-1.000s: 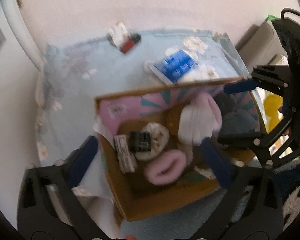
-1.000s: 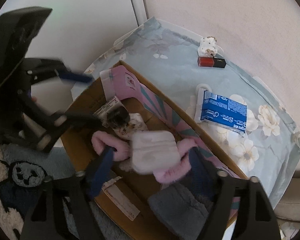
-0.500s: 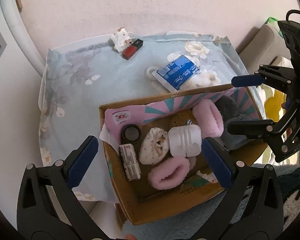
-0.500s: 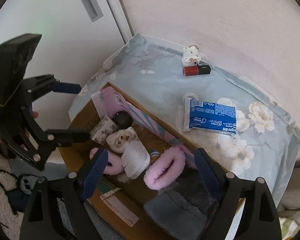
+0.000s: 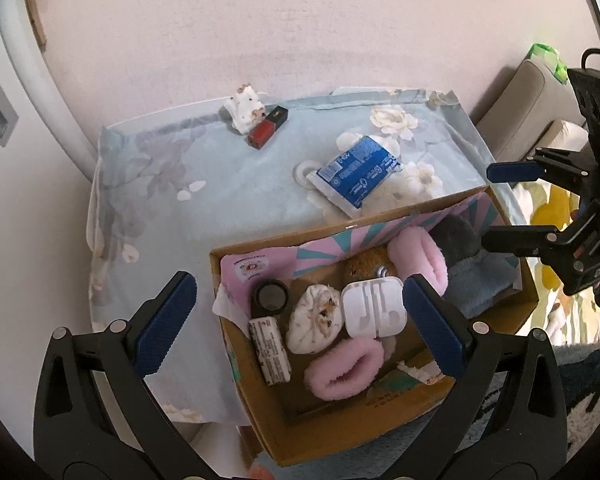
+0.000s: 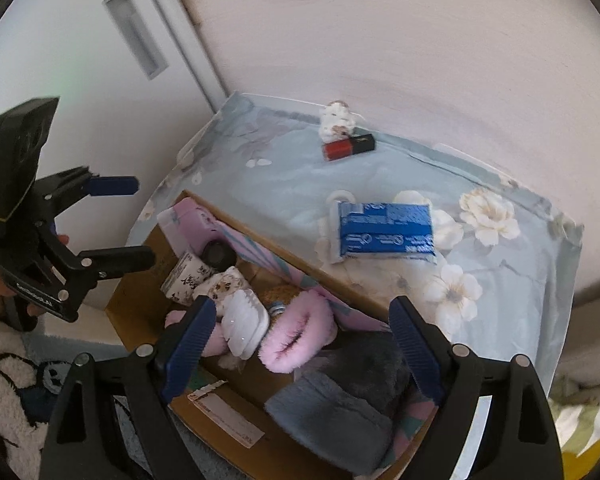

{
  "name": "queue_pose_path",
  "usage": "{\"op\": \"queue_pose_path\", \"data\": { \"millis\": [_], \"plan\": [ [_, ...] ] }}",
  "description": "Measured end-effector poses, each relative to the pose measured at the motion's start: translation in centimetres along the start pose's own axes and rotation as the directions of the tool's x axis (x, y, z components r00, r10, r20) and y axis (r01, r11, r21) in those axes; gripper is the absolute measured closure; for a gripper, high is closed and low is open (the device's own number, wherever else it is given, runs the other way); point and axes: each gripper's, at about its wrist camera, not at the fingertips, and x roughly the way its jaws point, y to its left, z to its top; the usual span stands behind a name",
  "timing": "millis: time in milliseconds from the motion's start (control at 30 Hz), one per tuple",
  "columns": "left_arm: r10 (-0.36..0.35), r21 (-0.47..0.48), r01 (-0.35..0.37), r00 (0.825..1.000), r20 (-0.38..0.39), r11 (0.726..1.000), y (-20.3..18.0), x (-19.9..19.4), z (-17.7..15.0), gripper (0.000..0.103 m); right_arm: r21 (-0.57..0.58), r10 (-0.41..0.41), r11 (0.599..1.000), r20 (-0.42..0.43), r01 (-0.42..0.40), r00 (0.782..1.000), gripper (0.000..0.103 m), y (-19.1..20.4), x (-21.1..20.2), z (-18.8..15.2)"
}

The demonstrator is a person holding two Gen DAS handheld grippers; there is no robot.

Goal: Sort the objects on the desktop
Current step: 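Move both grippers back toward the white plush figure and blue packet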

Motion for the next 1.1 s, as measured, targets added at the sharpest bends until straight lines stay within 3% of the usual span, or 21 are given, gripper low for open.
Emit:
{"op": "queue_pose_path", "data": {
  "millis": [133, 700, 867, 1100],
  "plan": [
    [-0.016, 0.001, 0.016, 1.000, 0.013, 1.000, 0.1, 0.0, 0.6, 0.000, 0.002, -0.062, 0.998, -0.006, 0.062, 0.998, 0.017, -0.5, -0.4, 0.2],
    [-0.043, -0.013, 0.043, 0.999, 0.014, 0.999, 1.8, 0.8, 2.0, 0.001, 0.135, -0.006, 0.991, -0.018, 0.008, 1.000, 0.017, -1.6, -0.1, 1.5],
    [-0.095, -0.019, 0.096, 0.995, 0.042, 0.995, 2.0, 0.4, 2.3, 0.001, 0.152, -0.069, 0.986, -0.017, 0.071, 0.997, 0.017, -2.0, -0.3, 1.4],
    [-0.073, 0.010, 0.073, 0.997, 0.037, 0.997, 2.0, 0.6, 3.0, 0.001, 0.224, -0.046, 0.974, -0.005, 0.046, 0.999, 0.017, -3.4, -0.6, 1.5]
  ]
}}
